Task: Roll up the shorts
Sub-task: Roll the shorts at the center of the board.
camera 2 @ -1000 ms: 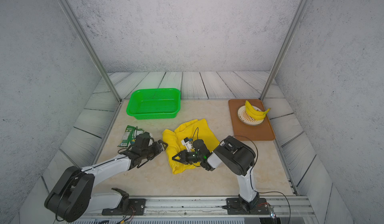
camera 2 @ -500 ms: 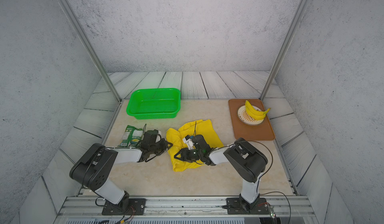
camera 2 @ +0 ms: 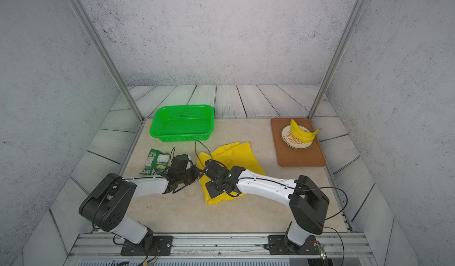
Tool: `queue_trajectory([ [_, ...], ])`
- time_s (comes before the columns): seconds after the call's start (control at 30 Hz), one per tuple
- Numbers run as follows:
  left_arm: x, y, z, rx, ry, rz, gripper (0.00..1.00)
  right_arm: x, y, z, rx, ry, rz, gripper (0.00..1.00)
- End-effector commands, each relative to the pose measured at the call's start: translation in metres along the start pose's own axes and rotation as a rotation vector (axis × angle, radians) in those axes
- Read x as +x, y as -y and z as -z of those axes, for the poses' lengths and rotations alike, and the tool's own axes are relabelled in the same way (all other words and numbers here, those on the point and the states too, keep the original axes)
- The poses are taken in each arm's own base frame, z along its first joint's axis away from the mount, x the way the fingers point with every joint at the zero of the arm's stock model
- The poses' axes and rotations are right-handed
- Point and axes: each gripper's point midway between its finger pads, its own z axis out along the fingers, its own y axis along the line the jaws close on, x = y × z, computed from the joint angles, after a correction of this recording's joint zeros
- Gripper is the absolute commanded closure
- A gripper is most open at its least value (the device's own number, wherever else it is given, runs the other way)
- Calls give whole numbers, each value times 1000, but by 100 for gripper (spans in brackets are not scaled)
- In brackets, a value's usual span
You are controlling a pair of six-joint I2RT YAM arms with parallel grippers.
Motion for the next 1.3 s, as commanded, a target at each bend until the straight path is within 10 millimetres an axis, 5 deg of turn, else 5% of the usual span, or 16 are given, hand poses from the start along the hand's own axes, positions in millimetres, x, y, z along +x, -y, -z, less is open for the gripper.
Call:
queue_trajectory([
  [0.0, 6, -8, 0, -53, -15, 13, 100, 6, 17, -7, 194, -25, 94, 33],
  [0.4, 10, -7, -1, -33, -25, 38, 100, -6, -8, -48, 205, -36, 134, 21],
  [0.53, 11, -8, 0, -33, -27, 38, 100, -8, -16, -47, 150, -6, 104, 21],
  [0.57, 11, -7, 0, -32, -26, 38, 100, -7, -14, -47, 163, -9, 101, 4],
  [0.6, 11, -8, 0, -33, -28, 38, 100, -6, -13, -49, 175, -18, 102, 1],
  [0.9, 11, -6, 0, -25, -24, 56, 100, -4, -2, -69, 282, -61, 106, 7],
  [1.1, 12, -6, 1, -21, -31, 69, 100, -4, 4, -80, 322, -52, 116, 28],
  [1.27, 6, -4, 5, -20, -16, 87, 100, 7, -8, -85, 212, -41, 111, 70],
])
